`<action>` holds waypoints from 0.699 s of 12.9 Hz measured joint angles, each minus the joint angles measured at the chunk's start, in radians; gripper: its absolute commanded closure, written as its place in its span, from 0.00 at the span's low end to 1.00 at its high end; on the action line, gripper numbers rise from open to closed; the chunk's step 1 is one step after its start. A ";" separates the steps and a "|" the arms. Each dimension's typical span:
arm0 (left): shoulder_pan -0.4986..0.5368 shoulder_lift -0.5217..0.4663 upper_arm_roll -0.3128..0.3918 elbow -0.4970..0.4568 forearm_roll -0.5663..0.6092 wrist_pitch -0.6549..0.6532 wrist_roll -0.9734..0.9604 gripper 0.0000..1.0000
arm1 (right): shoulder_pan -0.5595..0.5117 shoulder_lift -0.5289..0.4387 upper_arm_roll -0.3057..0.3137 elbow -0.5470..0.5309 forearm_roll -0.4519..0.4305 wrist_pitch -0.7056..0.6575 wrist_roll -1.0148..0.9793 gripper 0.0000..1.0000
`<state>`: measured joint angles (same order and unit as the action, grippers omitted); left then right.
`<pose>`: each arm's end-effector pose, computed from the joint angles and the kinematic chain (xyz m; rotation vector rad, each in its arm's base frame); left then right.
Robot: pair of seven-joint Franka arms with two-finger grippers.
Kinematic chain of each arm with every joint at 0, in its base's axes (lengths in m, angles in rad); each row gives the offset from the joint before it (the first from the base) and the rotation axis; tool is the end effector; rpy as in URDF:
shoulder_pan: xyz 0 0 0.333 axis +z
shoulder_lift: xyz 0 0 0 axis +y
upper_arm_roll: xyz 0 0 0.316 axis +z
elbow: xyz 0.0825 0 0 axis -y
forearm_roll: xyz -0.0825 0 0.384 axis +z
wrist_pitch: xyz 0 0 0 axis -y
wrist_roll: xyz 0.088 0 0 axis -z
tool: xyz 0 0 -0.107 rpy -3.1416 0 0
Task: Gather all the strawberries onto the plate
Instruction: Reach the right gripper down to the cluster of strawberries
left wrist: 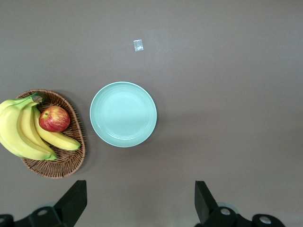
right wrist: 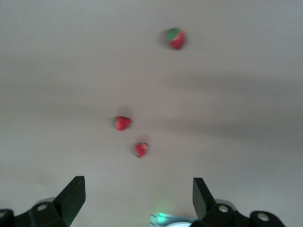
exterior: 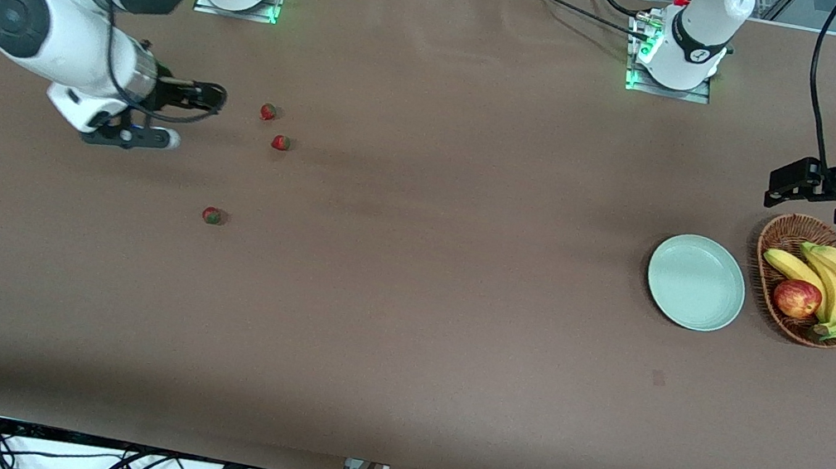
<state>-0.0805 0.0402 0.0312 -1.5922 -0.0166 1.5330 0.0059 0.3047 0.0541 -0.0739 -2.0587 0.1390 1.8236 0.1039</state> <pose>0.5596 -0.0298 0.5890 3.1233 -0.0859 -0.1559 0.5086 0.1314 0.3897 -3.0294 -0.1091 0.4664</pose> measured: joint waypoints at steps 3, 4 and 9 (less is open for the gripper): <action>0.000 0.002 0.001 0.000 0.000 0.001 -0.001 0.00 | 0.001 0.003 0.058 -0.197 0.028 0.198 0.053 0.00; 0.002 0.003 0.004 0.000 0.000 0.002 -0.001 0.00 | 0.002 0.012 0.077 -0.236 0.028 0.249 0.071 0.00; 0.003 0.007 0.008 0.000 0.000 0.012 -0.001 0.00 | 0.009 0.158 0.089 -0.351 0.028 0.534 0.087 0.01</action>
<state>-0.0772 0.0469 0.0393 -1.5926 -0.0166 1.5447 0.0047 0.3136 0.2123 0.0152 -2.4095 0.1673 2.3573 0.1906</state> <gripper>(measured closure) 0.000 0.004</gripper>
